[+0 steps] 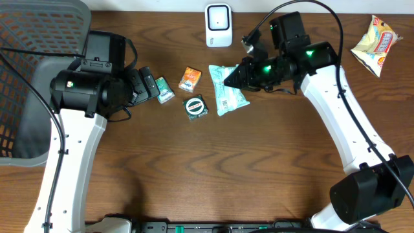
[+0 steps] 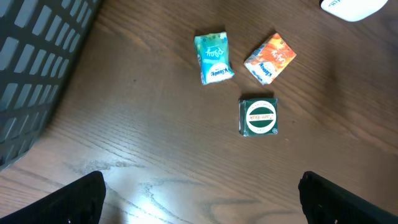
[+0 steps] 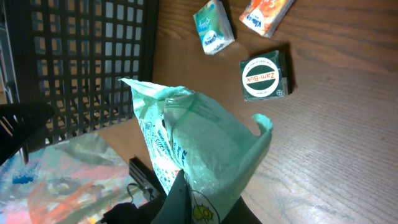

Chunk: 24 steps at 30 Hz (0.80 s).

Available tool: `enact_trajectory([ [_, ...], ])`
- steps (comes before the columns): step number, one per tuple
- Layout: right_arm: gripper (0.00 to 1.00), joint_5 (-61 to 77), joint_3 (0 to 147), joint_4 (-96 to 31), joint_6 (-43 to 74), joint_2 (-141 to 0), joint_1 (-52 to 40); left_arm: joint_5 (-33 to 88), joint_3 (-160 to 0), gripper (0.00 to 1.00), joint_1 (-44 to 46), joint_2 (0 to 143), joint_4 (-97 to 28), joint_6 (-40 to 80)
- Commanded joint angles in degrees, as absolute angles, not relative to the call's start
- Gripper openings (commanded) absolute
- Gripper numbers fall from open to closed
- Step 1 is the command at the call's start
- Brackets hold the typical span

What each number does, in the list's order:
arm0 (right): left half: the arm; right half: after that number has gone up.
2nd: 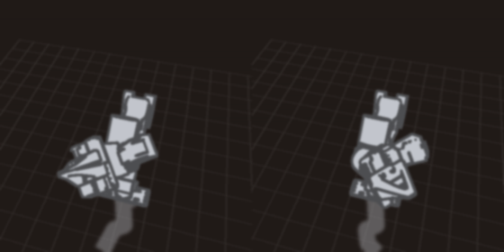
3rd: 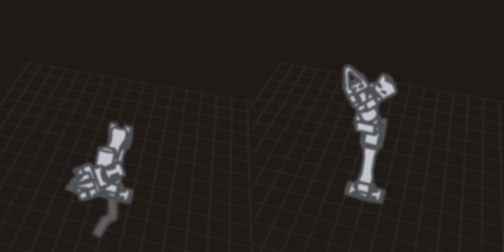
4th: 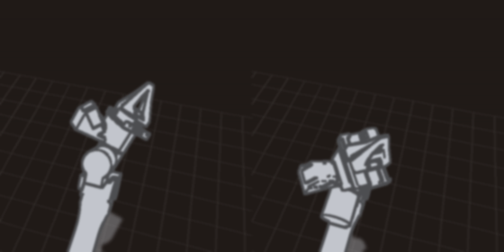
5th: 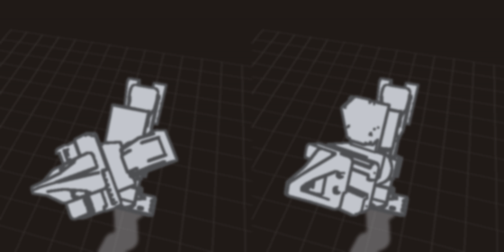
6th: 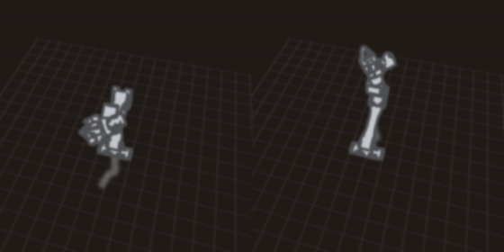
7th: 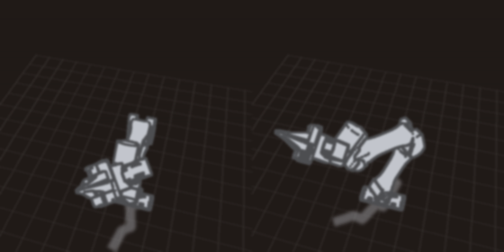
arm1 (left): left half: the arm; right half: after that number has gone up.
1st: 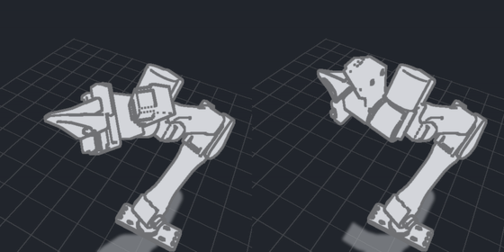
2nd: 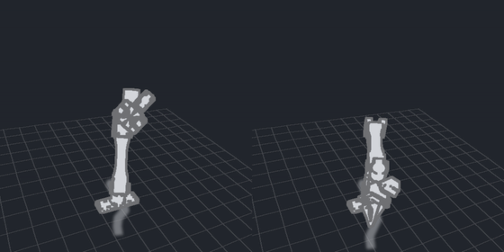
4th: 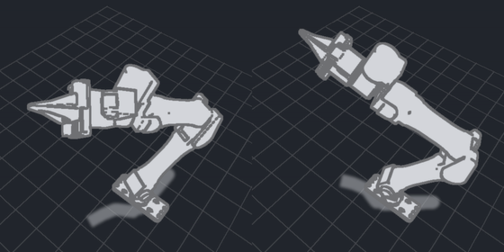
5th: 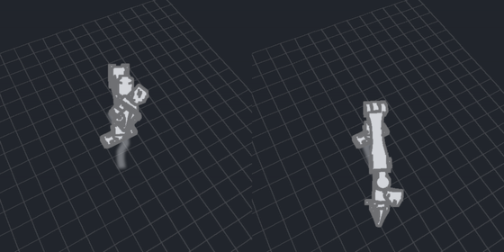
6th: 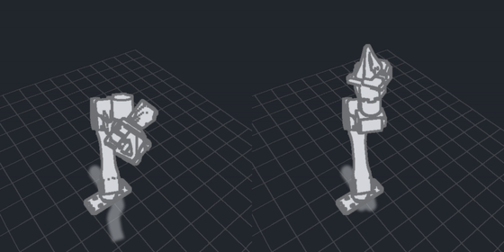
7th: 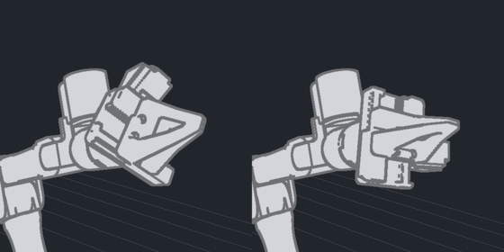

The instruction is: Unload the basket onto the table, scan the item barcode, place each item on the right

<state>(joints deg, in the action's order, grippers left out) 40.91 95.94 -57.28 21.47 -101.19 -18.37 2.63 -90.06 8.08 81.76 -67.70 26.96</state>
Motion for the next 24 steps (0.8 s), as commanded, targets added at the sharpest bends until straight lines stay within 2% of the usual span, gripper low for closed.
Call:
enact_trajectory([
  [1, 0.01, 40.38, 95.77, -57.43, 23.38, -101.14, -18.59, 2.07, -90.61, 0.98, 7.94, 81.49, -67.92, 26.63],
  [24, 0.01, 29.98, 95.77, -60.23, 23.38, -101.16, -19.16, 2.07, -90.61, 0.98, 7.94, 81.49, -67.92, 26.63],
])
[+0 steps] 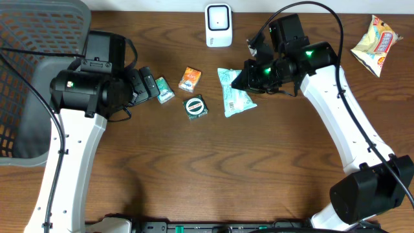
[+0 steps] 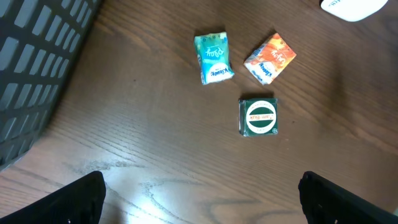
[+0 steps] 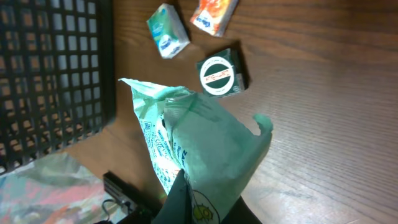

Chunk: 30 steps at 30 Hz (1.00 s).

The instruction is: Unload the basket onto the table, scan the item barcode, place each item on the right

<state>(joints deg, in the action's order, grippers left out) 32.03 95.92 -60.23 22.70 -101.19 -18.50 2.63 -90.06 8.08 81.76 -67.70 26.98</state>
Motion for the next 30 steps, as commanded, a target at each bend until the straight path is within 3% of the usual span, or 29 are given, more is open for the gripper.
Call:
enact_trajectory([
  [1, 0.01, 29.02, 95.77, -60.23, 23.42, -101.16, -19.27, 2.09, -90.61, 0.98, 7.94, 81.49, -67.92, 26.63],
  [16, 0.01, 25.21, 95.77, -60.05, 24.82, -101.38, -20.97, 2.09, -90.61, 0.98, 7.94, 81.49, -67.92, 26.63],
  [21, 0.01, -7.20, 94.17, -59.53, 24.86, -101.38, -25.39, 2.09, -90.61, 0.98, 7.94, 81.49, -67.92, 26.63],
  [30, 0.01, -42.24, 76.29, -46.37, 24.53, -101.38, -32.01, 2.07, -90.61, 0.98, 7.94, 81.49, -67.92, 26.63],
])
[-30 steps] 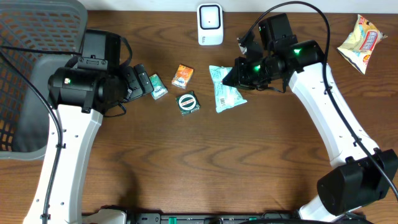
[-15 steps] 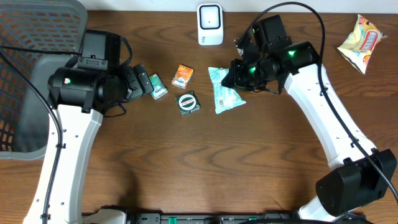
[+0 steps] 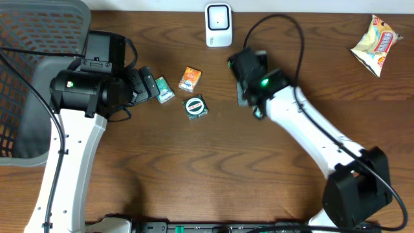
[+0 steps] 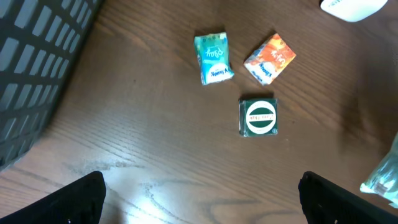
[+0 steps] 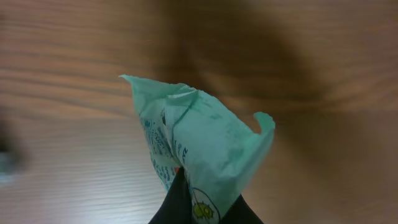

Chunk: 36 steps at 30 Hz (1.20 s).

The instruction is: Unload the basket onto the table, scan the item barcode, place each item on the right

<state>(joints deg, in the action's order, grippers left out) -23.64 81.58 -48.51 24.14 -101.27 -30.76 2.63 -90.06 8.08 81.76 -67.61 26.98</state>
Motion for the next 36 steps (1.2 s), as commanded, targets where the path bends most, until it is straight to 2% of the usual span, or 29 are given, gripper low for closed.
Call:
enact_trajectory([
  [1, 0.01, -44.27, 73.76, -43.99, 23.79, -101.38, -32.08, 2.09, -90.61, 0.98, 7.94, 81.49, -67.92, 26.63],
  [7, 0.01, -43.72, 64.23, -32.36, 15.75, -101.41, -32.05, 2.07, -90.61, 0.98, 7.94, 81.49, -67.92, 26.63],
  [15, 0.03, -39.00, 62.08, -31.29, 14.48, -102.80, -32.03, 2.07, -90.61, 0.98, 7.94, 81.49, -67.92, 26.63],
  [19, 0.14, -39.20, 62.11, -31.05, 9.39, -105.65, -32.16, 2.09, -90.61, 0.98, 7.94, 81.49, -67.92, 26.63],
  [22, 0.17, -41.32, 62.13, -31.73, 8.88, -106.08, -32.88, 2.07, -90.61, 0.98, 7.94, 81.49, -67.92, 26.63],
  [23, 0.24, -42.11, 62.65, -32.62, 8.88, -106.06, -34.13, 2.07, -90.61, 0.98, 7.94, 81.49, -67.92, 26.63],
  [26, 0.31, -38.65, 63.68, -34.20, 8.95, -106.08, -37.36, 2.09, -90.61, 0.98, 7.94, 81.49, -67.92, 26.63],
  [30, 0.29, -32.18, 64.55, -36.14, 10.85, -106.06, -41.60, 2.09, -90.61, 0.98, 7.94, 81.49, -67.92, 26.63],
  [31, 0.25, -32.75, 64.97, -36.69, 11.14, -106.06, -43.07, 2.09, -90.61, 0.97, 7.94, 81.49, -67.94, 26.63],
  [36, 0.23, -40.75, 68.73, -40.32, 11.09, -106.06, -47.51, 2.09, -90.61, 0.98, 7.94, 81.49, -67.92, 26.63],
])
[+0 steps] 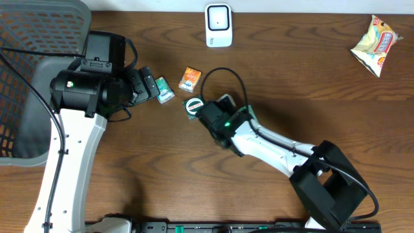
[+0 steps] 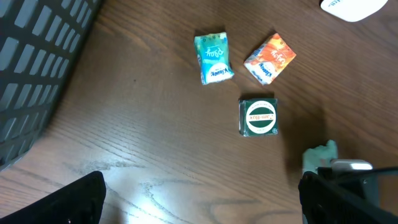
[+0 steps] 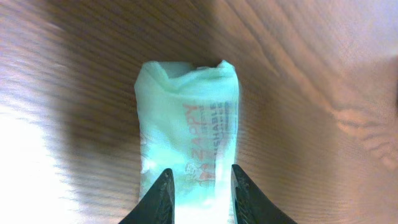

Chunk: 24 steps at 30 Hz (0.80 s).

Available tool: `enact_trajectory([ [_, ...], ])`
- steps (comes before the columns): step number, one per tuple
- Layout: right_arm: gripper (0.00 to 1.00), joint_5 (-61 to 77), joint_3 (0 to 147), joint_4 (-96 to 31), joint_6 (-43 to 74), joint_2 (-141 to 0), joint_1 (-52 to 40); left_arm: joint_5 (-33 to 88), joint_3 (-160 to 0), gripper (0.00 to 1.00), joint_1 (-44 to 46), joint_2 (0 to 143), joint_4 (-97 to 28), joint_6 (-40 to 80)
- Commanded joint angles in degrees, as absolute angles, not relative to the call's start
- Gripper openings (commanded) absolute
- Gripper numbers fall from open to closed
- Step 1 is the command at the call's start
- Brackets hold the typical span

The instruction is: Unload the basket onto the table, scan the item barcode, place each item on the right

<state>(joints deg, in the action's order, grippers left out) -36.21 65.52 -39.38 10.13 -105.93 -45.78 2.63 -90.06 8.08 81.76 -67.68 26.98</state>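
Observation:
A mint-green packet (image 3: 186, 112) lies flat on the brown table, printed side up. My right gripper (image 3: 201, 171) hangs over its near end, open, with one finger on each side. In the overhead view the right gripper (image 1: 208, 116) sits low beside the dark green tin (image 1: 194, 105) and covers the packet. The packet's tip (image 2: 317, 157) shows in the left wrist view. The white scanner (image 1: 218, 24) stands at the table's far edge. My left gripper (image 2: 202, 199) is open and holds nothing, above the table left of the small items.
A teal sachet (image 1: 163, 90) and an orange sachet (image 1: 189, 78) lie near the green tin. A yellow snack bag (image 1: 374, 37) is at the far right. A dark mesh basket (image 1: 32, 77) fills the left edge.
My right gripper was shut on the mint packet, held up just in front of the scanner. Now it is lower and to the left by the green tin, open, with the packet flat on the table.
My right gripper first held the mint packet in front of the scanner, barcode side up. Later it was slightly further right, and after that turned over with the packet beneath the wrist. Now the packet rests on the table mid-left. The left arm stayed still.

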Motion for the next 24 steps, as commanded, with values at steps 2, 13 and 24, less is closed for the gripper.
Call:
enact_trajectory([
  [2, 0.31, -40.36, 69.67, -40.53, 11.14, -106.06, -48.01, 2.09, -90.61, 0.98, 7.94, 81.49, -67.92, 26.63],
  [13, 0.57, -2.87, 70.43, -40.58, 10.92, -106.08, -31.29, 2.09, -90.61, 0.97, 7.94, 81.49, -67.92, 26.63],
  [24, 0.48, 6.48, 64.99, -36.91, 9.78, -106.10, -26.94, 2.07, -90.61, 0.98, 7.94, 81.49, -67.92, 26.63],
])
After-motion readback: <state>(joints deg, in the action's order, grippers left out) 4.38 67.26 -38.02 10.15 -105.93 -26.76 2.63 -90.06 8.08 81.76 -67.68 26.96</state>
